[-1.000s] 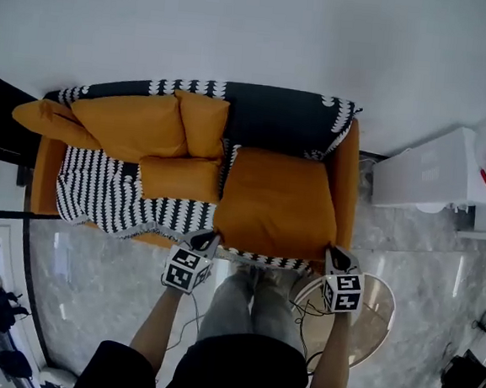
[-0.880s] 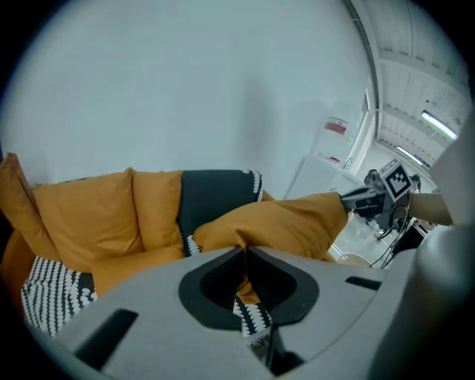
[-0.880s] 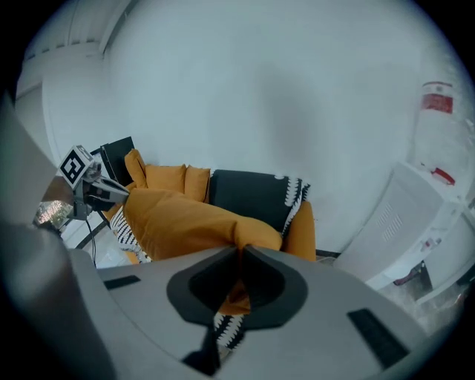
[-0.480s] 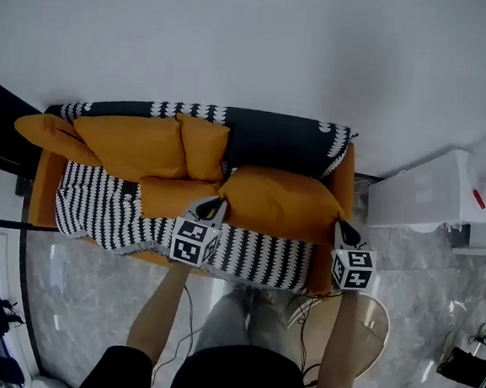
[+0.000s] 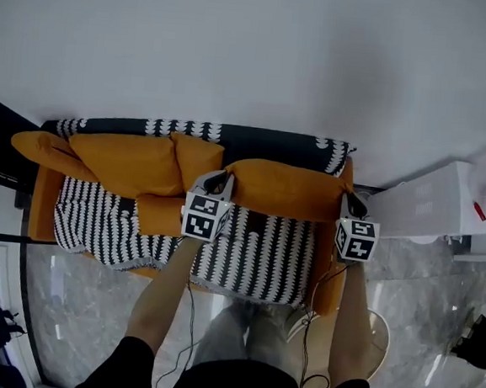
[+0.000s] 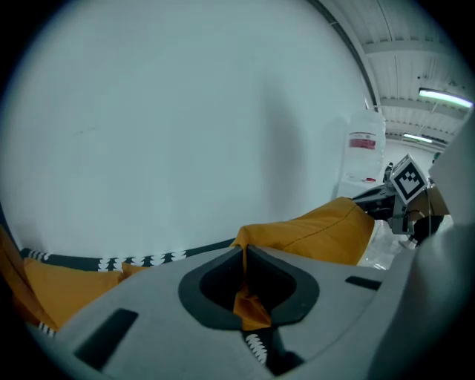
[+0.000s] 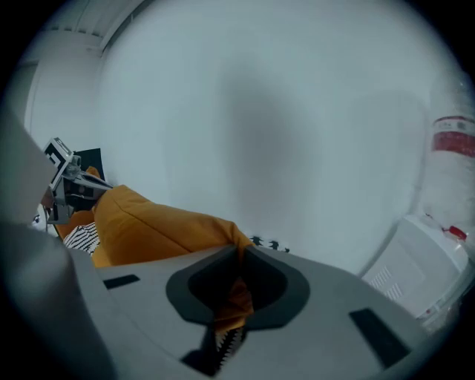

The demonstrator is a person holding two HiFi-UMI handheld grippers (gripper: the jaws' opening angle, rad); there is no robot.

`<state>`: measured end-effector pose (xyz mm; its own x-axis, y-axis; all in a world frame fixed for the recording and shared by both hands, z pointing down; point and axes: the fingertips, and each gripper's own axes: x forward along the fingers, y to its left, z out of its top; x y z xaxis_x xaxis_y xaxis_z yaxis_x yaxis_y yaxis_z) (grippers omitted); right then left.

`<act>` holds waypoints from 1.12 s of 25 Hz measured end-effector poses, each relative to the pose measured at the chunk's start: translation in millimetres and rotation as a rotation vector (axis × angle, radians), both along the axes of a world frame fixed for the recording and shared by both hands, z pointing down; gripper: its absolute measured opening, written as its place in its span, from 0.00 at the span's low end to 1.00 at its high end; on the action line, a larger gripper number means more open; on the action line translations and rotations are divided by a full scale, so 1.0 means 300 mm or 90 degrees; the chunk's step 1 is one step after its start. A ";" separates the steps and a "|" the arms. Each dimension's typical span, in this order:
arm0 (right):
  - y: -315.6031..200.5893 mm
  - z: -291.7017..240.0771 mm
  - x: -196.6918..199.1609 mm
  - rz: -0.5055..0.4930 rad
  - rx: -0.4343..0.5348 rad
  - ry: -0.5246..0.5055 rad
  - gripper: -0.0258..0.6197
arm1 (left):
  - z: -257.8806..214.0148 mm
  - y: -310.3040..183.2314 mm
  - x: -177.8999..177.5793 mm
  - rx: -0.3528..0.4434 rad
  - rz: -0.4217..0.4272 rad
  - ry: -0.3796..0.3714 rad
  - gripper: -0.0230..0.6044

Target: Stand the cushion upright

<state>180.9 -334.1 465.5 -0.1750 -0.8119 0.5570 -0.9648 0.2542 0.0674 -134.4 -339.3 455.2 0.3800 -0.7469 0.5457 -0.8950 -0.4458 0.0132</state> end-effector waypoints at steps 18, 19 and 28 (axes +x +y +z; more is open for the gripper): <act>-0.045 -0.209 0.035 0.098 0.124 0.000 0.13 | 0.060 -0.420 -0.005 0.007 -0.034 -0.089 0.07; -0.022 -0.214 0.037 0.100 0.125 -0.005 0.13 | 0.058 -0.440 -0.003 0.005 -0.035 -0.089 0.07; 0.164 -0.209 -0.015 0.102 0.106 -0.077 0.13 | -0.074 -0.462 -0.062 0.023 -0.062 0.054 0.21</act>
<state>176.5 -285.0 402.9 -0.0940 -0.9131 0.3967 -0.9955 0.0923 -0.0235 -152.9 -477.9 432.9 0.3478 -0.8008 0.4875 -0.9306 -0.3581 0.0757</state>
